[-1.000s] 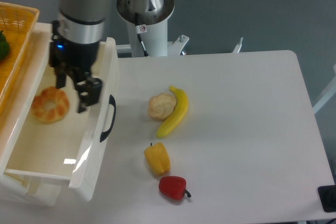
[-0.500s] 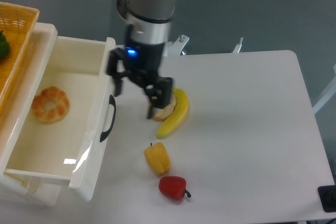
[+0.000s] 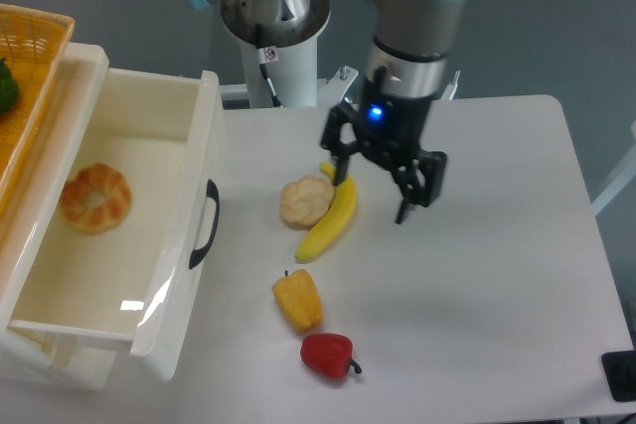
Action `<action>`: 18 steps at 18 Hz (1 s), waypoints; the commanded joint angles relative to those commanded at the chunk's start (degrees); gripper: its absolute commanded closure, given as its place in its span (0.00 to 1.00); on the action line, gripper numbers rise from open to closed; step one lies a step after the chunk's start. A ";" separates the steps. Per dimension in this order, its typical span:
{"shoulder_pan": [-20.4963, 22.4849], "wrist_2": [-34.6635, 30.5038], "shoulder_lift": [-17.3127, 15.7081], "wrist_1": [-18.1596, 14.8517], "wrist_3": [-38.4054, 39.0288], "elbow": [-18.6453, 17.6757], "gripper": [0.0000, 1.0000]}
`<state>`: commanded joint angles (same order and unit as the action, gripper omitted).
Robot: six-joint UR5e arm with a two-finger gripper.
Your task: Place the donuts in the upper white drawer
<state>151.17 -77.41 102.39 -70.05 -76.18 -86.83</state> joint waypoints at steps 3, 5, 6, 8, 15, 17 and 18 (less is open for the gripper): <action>0.35 -2.13 2.45 1.49 -4.14 -0.53 0.00; 1.49 -2.13 4.21 2.90 -5.72 -0.53 0.00; 1.84 -2.22 5.44 3.08 -6.77 -0.36 0.00; 2.19 -3.44 7.55 2.99 -11.50 0.08 0.00; 1.67 -10.39 12.39 2.55 -13.38 3.24 0.00; 1.58 -13.80 12.22 2.20 -15.65 3.33 0.00; 1.58 -14.52 12.22 2.20 -17.05 3.33 0.00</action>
<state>152.75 -91.93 114.61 -67.85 -93.24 -83.50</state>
